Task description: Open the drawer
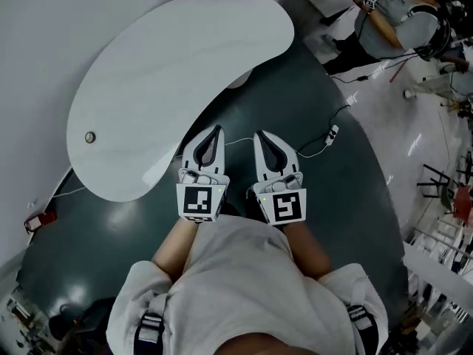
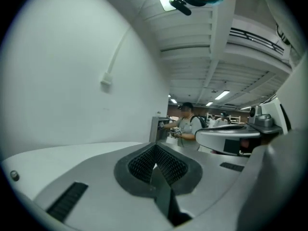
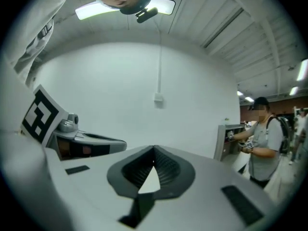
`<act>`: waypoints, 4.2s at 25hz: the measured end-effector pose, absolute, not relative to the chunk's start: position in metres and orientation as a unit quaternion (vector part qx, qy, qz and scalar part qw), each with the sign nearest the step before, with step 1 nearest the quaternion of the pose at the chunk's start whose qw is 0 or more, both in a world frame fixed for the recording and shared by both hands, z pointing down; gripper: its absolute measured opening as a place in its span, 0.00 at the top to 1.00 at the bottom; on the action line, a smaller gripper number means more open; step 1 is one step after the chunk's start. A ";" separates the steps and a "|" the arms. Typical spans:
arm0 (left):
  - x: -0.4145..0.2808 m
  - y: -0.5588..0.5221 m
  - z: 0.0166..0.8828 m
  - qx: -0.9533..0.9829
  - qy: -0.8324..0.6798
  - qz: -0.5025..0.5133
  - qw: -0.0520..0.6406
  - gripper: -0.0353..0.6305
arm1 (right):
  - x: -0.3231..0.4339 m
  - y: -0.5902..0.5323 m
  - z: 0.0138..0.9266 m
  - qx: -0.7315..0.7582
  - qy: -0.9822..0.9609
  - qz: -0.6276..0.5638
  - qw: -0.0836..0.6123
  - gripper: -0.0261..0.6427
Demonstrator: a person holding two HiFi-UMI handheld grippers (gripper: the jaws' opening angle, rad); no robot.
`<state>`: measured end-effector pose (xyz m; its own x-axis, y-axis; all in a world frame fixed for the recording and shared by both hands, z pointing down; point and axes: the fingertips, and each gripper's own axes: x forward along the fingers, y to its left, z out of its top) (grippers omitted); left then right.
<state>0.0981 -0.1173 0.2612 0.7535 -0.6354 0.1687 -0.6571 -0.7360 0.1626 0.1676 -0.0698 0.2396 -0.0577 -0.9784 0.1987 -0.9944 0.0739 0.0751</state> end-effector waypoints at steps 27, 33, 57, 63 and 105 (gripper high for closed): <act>-0.081 0.049 0.385 0.778 -0.608 0.076 0.138 0.94 | 0.046 0.038 0.356 0.476 -0.873 0.050 0.093 0.94; -0.103 0.036 0.425 0.763 -0.627 0.066 0.140 0.94 | 0.026 0.027 0.401 0.460 -0.880 0.068 0.096 0.94; -0.163 -0.031 0.621 0.696 -0.680 0.101 0.207 0.94 | -0.007 -0.027 0.562 0.458 -0.866 0.154 0.126 0.94; -0.183 -0.036 0.648 0.669 -0.698 0.090 0.239 0.94 | -0.015 -0.029 0.583 0.450 -0.865 0.172 0.137 0.94; -0.241 -0.099 0.746 0.603 -0.711 0.017 0.361 0.78 | -0.005 -0.029 0.607 0.458 -0.853 0.201 0.152 0.94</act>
<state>-0.2409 -0.0987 0.7463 -0.0127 -0.8452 0.5342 -0.8699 0.2728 0.4109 -0.0055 -0.0287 0.6071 -0.5351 -0.7198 0.4422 -0.8415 0.5004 -0.2037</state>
